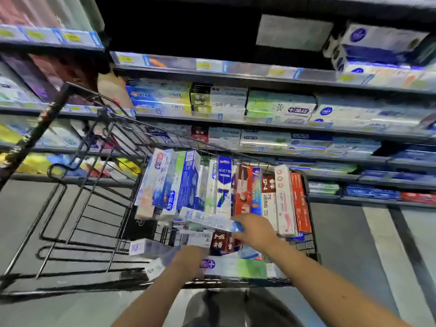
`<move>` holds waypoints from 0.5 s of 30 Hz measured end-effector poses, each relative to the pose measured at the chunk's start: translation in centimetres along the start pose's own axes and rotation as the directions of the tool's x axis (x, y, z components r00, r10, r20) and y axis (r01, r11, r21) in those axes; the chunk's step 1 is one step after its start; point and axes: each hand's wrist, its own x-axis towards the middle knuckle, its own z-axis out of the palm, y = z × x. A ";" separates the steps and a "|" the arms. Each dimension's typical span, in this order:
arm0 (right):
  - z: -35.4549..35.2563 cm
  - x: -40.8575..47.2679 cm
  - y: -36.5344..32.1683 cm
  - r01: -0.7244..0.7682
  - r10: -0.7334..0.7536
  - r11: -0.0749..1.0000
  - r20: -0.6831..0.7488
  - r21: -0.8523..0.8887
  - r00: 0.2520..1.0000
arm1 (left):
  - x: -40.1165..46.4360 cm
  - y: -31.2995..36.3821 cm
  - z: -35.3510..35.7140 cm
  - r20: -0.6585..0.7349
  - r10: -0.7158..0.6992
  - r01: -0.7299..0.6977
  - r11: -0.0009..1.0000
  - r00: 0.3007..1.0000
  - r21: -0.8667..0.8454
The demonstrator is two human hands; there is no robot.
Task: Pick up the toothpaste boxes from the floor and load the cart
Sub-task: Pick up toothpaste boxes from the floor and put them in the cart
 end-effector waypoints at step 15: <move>8.9 5.8 -7.0 -0.099 0.083 0.991 0.160 0.095 0.984 | -0.5 -6.4 3.1 0.008 0.089 -0.076 0.895 0.996 -0.439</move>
